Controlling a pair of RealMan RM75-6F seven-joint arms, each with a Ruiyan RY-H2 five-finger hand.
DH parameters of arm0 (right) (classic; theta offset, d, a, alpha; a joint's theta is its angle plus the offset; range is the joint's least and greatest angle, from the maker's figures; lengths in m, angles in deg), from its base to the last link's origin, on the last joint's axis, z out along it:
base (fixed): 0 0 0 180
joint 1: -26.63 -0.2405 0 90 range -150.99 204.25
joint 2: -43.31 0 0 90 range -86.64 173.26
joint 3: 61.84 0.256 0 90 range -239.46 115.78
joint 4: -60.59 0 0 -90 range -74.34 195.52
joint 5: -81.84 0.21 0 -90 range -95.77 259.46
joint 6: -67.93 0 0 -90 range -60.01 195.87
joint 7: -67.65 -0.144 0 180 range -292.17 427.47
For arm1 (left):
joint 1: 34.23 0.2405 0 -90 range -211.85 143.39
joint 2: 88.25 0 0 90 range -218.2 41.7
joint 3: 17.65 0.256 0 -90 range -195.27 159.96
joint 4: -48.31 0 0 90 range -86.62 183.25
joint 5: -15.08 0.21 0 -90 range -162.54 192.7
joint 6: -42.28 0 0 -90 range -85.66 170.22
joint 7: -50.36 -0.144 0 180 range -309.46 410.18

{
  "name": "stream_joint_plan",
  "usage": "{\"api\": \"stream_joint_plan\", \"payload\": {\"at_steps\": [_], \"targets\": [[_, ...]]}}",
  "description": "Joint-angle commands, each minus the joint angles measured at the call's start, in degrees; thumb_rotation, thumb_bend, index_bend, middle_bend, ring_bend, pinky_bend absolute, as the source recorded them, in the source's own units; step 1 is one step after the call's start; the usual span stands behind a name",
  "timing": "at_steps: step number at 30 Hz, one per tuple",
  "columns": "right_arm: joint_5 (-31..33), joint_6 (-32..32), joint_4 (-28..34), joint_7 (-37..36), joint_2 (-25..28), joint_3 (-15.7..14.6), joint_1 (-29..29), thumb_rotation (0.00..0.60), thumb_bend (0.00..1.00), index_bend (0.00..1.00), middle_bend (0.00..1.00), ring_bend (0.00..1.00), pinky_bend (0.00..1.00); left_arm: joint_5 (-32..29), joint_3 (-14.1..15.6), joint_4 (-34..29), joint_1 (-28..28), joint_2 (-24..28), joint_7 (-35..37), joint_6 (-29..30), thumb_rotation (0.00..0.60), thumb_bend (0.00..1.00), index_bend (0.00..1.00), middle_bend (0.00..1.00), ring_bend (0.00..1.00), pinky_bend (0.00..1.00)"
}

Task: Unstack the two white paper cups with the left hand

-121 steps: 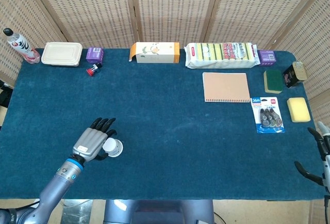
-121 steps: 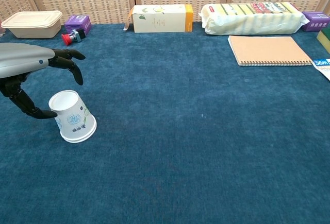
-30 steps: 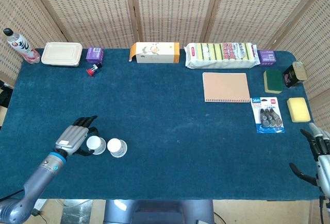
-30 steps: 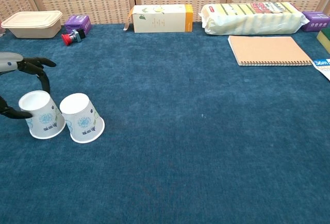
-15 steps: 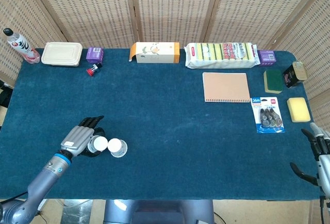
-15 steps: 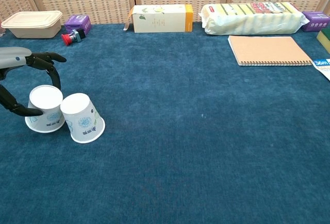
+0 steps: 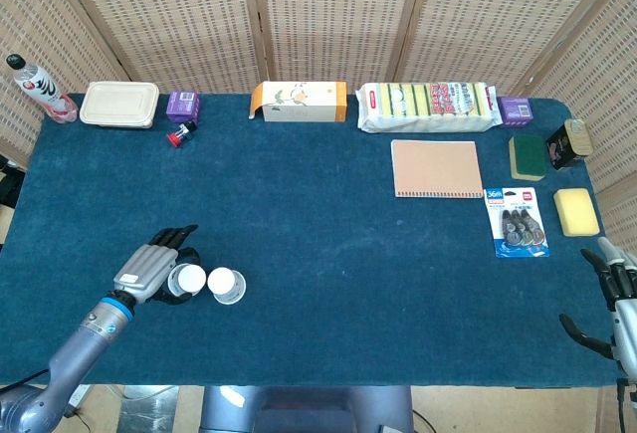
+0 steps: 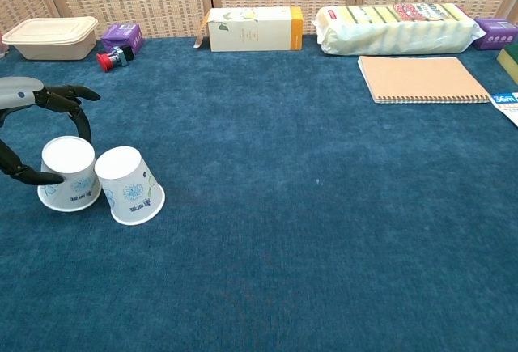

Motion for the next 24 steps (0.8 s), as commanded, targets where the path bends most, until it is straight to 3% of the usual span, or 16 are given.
{"api": "stream_joint_plan", "payload": {"at_steps": [1, 11, 19, 24], "targets": [[-0.1, 0.0, 0.0, 0.0, 0.0, 0.0, 0.0, 0.600, 0.28, 0.08, 0.00, 0.00, 0.00, 0.5, 0.3, 0.3, 0.4, 0.2, 0.3, 0.2, 0.600, 0.20, 0.37, 0.00, 0.00, 0.02], [-0.1, 0.0, 0.2, 0.0, 0.1, 0.0, 0.0, 0.600, 0.28, 0.08, 0.00, 0.00, 0.00, 2.4, 0.9, 0.6, 1.8, 1.1, 3.0, 0.9, 0.600, 0.20, 0.01, 0.00, 0.00, 0.02], [-0.2, 0.1, 0.1, 0.0, 0.0, -0.1, 0.0, 0.600, 0.28, 0.08, 0.00, 0.00, 0.00, 9.7, 2.0, 1.7, 5.4, 3.6, 10.1, 5.9, 0.600, 0.19, 0.00, 0.00, 0.00, 0.02], [-0.4, -0.1, 0.2, 0.2, 0.0, -0.2, 0.0, 0.600, 0.28, 0.08, 0.00, 0.00, 0.00, 14.1, 3.2, 5.5, 10.7, 3.5, 10.1, 15.1, 0.600, 0.19, 0.00, 0.00, 0.00, 0.02]]}}
